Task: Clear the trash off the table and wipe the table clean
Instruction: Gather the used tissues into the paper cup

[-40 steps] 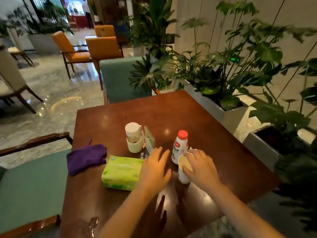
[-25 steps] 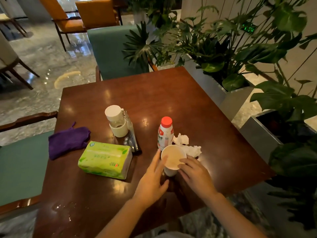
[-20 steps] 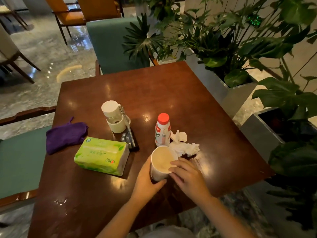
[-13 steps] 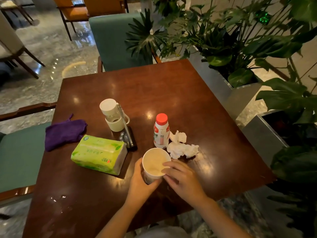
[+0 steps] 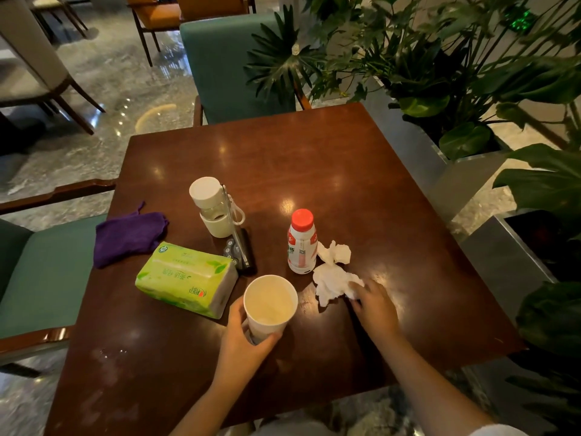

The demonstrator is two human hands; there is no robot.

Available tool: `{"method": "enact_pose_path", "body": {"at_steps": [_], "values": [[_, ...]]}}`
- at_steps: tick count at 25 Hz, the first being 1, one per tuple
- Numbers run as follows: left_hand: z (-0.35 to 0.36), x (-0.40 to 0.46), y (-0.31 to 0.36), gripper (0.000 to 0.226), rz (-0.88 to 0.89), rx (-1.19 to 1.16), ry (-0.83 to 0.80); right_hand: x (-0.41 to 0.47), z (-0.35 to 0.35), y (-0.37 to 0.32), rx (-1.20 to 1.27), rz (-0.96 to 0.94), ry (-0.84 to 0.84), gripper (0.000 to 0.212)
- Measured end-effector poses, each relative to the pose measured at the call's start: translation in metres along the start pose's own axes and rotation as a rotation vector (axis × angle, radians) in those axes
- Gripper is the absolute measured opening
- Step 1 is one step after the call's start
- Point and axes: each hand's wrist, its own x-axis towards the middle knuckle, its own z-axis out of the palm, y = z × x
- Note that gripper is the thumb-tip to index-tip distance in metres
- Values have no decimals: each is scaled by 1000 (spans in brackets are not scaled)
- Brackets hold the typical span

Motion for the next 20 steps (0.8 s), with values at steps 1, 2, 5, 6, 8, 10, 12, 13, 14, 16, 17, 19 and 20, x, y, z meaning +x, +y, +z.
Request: {"method": "enact_pose_path", "body": {"at_steps": [1, 2, 5, 6, 8, 10, 12, 13, 14, 16, 17, 19, 20], "values": [[-2, 0, -1, 82, -2, 9, -3, -4, 3, 1, 54, 10, 32, 35], [-2, 0, 0, 82, -3, 17, -6, -9, 5, 2, 101, 17, 67, 32], [-2, 0, 1, 82, 4, 34, -27, -23, -2, 0, 254, 60, 126, 25], [-1, 0, 3, 82, 8, 43, -39, -26, -8, -3, 294, 72, 151, 23], [1, 2, 6, 82, 24, 68, -55, -32, -24, -13, 345, 78, 215, 22], [1, 3, 9, 81, 40, 93, -67, -36, -42, -26, 391, 63, 284, 24], [-1, 4, 9, 80, 41, 96, -74, -38, -62, -38, 430, 22, 372, 25], [-1, 4, 9, 80, 42, 93, -74, -39, -72, -45, 428, -5, 418, 26], [-2, 5, 9, 79, 51, 94, -73, -40, -83, -52, 406, -45, 461, 27], [-3, 7, 12, 77, 80, 91, -71, -40, -102, -69, 309, -176, 512, 30], [-2, 8, 15, 76, 91, 82, -67, -40, -109, -78, 239, -259, 514, 31], [-2, 10, 21, 75, 112, 63, -52, -38, -112, -92, 104, -410, 460, 31], [-2, 11, 24, 75, 125, 58, -45, -35, -109, -97, 55, -456, 408, 30]]}}
